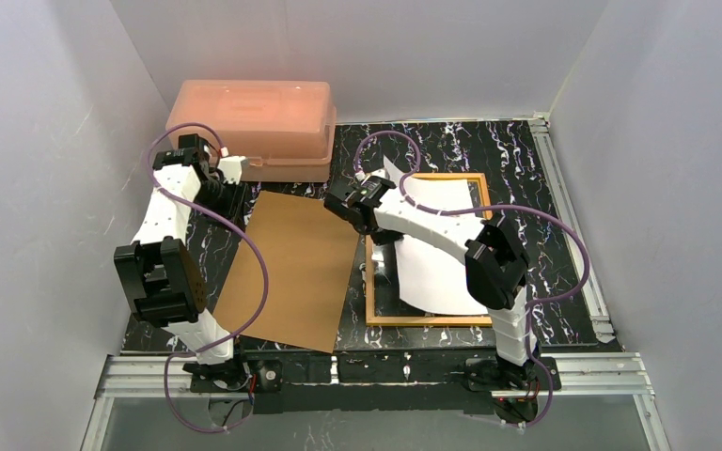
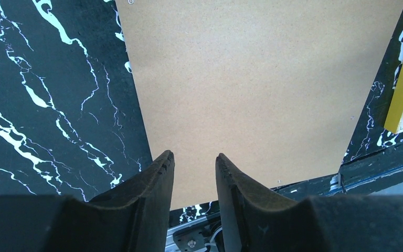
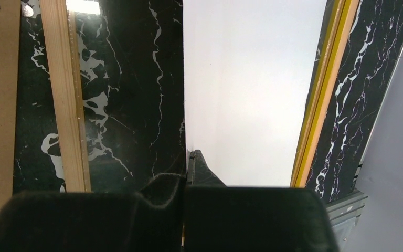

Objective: Put the photo into the frame
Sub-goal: Turn over the photo from the photo frame.

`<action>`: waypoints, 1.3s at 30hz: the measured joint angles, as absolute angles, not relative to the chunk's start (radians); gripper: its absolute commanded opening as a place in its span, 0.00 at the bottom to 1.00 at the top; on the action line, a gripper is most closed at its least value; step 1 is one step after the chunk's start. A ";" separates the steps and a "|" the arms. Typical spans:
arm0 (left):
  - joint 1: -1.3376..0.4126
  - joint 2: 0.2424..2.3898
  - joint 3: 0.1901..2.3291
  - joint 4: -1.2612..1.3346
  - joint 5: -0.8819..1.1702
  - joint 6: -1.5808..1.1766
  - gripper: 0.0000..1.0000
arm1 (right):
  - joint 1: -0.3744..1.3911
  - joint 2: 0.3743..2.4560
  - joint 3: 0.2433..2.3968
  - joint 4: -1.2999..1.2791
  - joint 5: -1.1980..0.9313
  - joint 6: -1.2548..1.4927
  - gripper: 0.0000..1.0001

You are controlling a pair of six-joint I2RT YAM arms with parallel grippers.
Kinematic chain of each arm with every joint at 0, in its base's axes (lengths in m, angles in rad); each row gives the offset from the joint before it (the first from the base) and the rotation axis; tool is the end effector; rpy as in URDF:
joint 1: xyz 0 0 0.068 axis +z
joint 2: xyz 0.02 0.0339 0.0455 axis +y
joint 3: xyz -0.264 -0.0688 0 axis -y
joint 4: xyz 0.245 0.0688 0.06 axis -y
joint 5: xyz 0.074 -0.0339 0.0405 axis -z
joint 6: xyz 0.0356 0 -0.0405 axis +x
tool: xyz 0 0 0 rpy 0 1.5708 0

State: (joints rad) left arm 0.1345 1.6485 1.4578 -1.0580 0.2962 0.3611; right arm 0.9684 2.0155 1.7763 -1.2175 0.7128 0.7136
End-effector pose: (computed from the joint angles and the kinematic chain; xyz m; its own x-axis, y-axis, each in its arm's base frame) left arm 0.3251 0.0335 0.2867 -0.8923 0.2202 -0.3940 0.2978 0.9432 -0.1472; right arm 0.2443 0.3142 0.2518 -0.8060 -0.2981 -0.5113 -0.0709 0.9063 -0.4167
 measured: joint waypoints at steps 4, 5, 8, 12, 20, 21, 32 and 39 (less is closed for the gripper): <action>0.134 1.649 1.448 -1.052 0.296 0.364 0.33 | 0.968 2.016 1.777 -1.210 0.735 0.723 0.01; 0.134 1.649 1.448 -1.052 0.296 0.364 0.33 | 0.968 2.016 1.777 -1.206 0.740 0.724 0.01; 0.134 1.649 1.448 -1.051 0.296 0.366 0.33 | 0.966 2.016 1.777 -1.203 0.753 0.727 0.01; 0.134 1.649 1.448 -1.051 0.296 0.366 0.33 | 0.950 2.015 1.775 -1.200 0.757 0.727 0.01; 0.134 1.649 1.448 -1.051 0.296 0.367 0.32 | 0.924 1.987 1.695 -1.179 0.764 0.732 0.01; 0.134 1.649 1.448 -1.051 0.296 0.367 0.32 | 0.922 1.977 1.678 -1.177 0.764 0.735 0.01; 0.134 1.649 1.448 -1.051 0.297 0.367 0.31 | 0.913 1.903 1.606 -1.145 0.771 0.759 0.01; 0.134 1.649 1.448 -1.051 0.296 0.367 0.31 | 0.911 1.900 1.575 -1.117 0.772 0.765 0.01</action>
State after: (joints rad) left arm 0.1345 1.6485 1.4483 -1.0508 0.2962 0.3672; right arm 0.9112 1.8996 1.5749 -1.1172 0.7723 0.7647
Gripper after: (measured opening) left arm 0.314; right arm 0.029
